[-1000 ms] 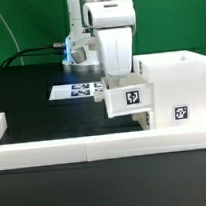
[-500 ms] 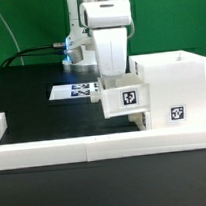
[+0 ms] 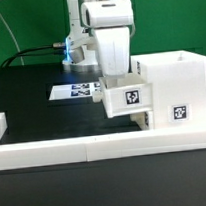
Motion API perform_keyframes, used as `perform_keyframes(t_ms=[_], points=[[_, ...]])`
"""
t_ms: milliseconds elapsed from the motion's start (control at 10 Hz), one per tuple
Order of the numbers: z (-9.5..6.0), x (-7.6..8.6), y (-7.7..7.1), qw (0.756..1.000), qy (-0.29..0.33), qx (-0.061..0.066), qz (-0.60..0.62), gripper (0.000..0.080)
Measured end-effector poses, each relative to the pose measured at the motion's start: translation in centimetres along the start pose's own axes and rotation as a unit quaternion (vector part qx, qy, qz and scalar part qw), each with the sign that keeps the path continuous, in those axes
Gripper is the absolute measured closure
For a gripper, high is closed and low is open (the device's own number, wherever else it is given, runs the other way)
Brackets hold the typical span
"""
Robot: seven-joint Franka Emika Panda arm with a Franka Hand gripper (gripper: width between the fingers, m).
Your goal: Assemble drawer
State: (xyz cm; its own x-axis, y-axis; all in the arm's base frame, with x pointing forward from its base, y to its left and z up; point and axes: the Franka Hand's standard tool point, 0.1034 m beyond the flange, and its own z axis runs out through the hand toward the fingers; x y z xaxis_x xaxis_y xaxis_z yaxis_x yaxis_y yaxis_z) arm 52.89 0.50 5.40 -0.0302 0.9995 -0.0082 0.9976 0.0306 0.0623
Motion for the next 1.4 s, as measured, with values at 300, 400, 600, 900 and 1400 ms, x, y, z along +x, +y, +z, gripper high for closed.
perform_keyframes(t_ms=[300,400,600,900,1400], points=[[0.02,0.48,0.04,1.0,-0.009,-0.008,0.02,0.0754],[0.0,0.42,0.07,1.0,-0.009,-0.008,0.02,0.0754],[0.01,0.4,0.09,1.0,-0.009,-0.008,0.015,0.0754],[-0.11,0.6,0.62,0.999,-0.012,-0.027,-0.041,0.0752],[-0.15,0.61,0.73,0.999,-0.011,-0.033,-0.021,0.0752]])
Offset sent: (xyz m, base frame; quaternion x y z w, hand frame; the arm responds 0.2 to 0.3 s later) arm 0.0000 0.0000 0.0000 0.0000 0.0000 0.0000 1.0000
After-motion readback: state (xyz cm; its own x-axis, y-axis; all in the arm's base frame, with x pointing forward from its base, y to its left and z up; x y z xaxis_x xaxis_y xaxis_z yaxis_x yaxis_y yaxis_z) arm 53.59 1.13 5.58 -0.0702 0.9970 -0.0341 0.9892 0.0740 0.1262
